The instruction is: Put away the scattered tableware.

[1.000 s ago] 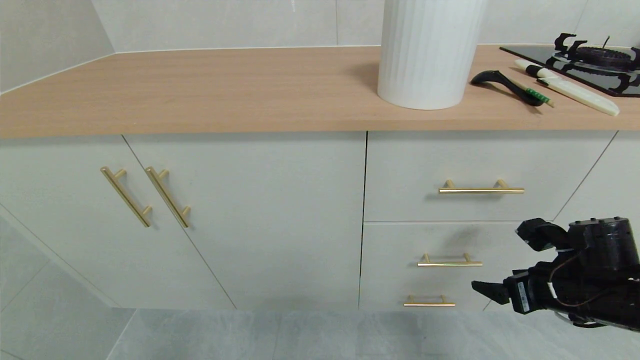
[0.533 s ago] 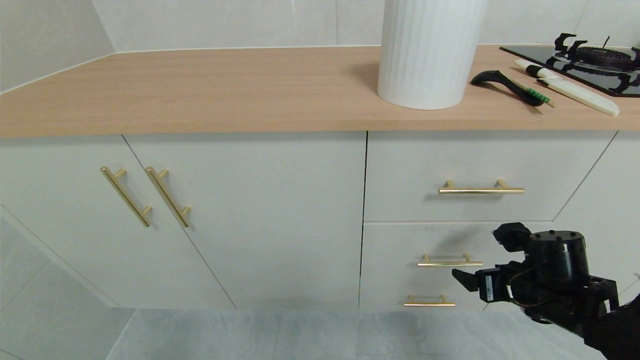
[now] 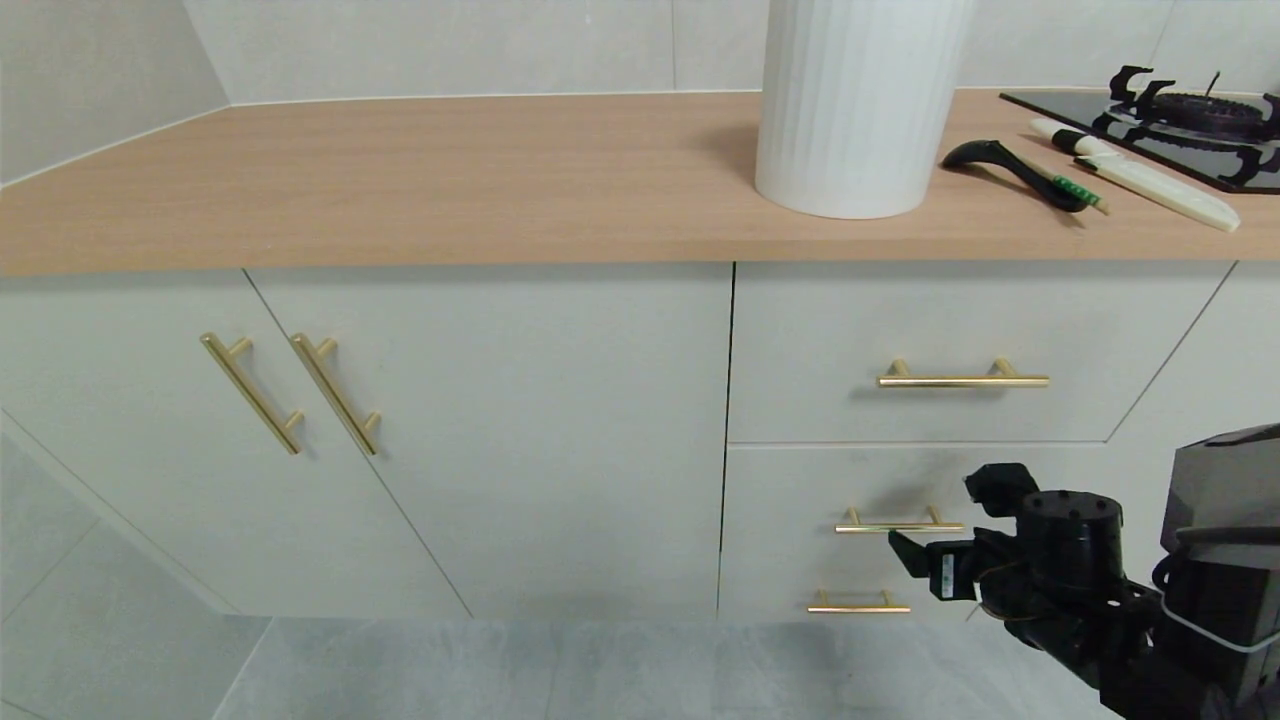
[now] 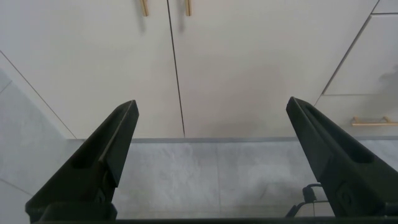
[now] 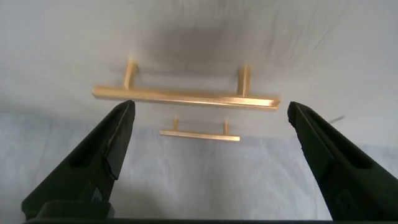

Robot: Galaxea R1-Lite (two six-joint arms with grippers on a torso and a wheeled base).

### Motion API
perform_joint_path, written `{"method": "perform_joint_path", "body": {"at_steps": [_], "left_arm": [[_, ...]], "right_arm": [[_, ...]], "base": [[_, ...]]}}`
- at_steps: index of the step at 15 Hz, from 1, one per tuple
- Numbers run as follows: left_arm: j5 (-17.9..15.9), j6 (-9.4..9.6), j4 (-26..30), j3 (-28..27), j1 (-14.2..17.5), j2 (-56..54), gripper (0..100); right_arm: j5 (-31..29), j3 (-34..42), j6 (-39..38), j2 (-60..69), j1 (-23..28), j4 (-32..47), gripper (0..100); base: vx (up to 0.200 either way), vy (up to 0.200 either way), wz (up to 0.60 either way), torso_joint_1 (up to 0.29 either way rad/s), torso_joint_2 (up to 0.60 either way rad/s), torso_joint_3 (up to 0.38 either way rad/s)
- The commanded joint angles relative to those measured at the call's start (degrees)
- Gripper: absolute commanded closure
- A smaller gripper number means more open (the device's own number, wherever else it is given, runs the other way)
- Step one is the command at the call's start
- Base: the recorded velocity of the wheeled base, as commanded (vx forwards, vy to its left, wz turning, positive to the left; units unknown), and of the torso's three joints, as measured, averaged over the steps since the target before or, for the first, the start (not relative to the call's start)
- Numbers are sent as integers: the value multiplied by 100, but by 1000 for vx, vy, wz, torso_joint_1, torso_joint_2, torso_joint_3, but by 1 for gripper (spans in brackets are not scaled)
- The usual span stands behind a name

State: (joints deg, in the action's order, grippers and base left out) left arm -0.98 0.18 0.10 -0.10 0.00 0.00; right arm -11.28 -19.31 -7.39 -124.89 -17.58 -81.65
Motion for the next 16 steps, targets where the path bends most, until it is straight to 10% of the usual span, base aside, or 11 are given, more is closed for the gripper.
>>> {"method": "perform_joint_path", "body": {"at_steps": [1, 16], "left_arm": [[1, -1, -1, 1, 0, 9, 0], [1, -1, -1, 1, 0, 9, 0]], "right_arm": [[-24, -20, -8, -149, 0, -9, 0], [-463, -767, -219, -694, -9, -123, 0]], "base": [[0, 0, 0, 0, 0, 0], [0, 0, 0, 0, 0, 0]]}}
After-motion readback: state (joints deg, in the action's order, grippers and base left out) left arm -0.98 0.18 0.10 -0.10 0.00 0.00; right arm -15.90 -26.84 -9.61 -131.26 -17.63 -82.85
